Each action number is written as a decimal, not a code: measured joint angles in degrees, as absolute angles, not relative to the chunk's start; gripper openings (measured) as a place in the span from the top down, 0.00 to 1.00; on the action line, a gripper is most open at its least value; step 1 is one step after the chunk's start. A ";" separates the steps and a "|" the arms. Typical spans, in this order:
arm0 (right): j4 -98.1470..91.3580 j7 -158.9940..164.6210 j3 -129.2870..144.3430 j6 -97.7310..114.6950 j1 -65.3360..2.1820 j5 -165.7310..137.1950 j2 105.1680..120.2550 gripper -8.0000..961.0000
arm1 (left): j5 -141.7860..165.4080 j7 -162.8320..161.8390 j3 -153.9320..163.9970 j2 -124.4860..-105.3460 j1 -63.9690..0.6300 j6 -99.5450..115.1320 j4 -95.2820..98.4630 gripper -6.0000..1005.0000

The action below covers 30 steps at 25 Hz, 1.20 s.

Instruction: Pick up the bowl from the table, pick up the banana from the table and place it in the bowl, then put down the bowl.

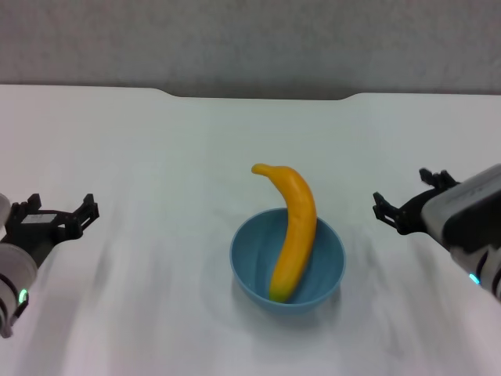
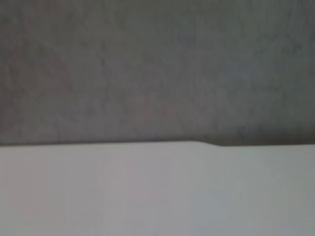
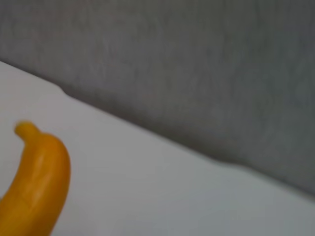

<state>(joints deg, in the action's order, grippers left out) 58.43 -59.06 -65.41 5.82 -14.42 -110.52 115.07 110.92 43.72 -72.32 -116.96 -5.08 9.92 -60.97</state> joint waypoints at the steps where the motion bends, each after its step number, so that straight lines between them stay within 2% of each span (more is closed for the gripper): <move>1: 56.79 -59.19 -60.18 13.79 -14.58 -110.60 114.98 0.08 | 110.90 43.34 -70.49 -116.97 -5.16 12.85 -60.32 0.11; 6: 51.65 -55.01 -50.38 28.87 -15.61 -111.61 114.87 0.08 | 111.44 40.80 -59.85 -116.99 -6.78 27.02 -55.68 0.11; 10: 42.45 -38.64 -43.03 42.94 -17.40 -120.20 114.90 0.08 | 111.52 37.16 -53.10 -116.99 -8.54 36.90 -50.23 0.11; 13: 31.23 -18.16 -40.42 58.35 -17.57 -131.22 115.12 0.08 | 113.40 19.85 -46.57 -116.92 -11.55 47.82 -39.58 0.11; 17: 23.69 -5.46 -40.18 66.40 -18.35 -134.11 115.18 0.08 | 118.39 6.48 -45.69 -116.92 -13.37 50.42 -33.45 0.11; 20: 19.12 2.59 -40.08 69.96 -19.19 -134.55 115.20 0.08 | 124.48 -3.15 -45.48 -116.97 -14.71 53.00 -27.84 0.11; 30: 16.81 13.06 -39.96 68.17 -20.09 -134.19 115.25 0.08 | 126.69 -6.61 -44.14 -117.42 -17.55 52.51 -21.74 0.11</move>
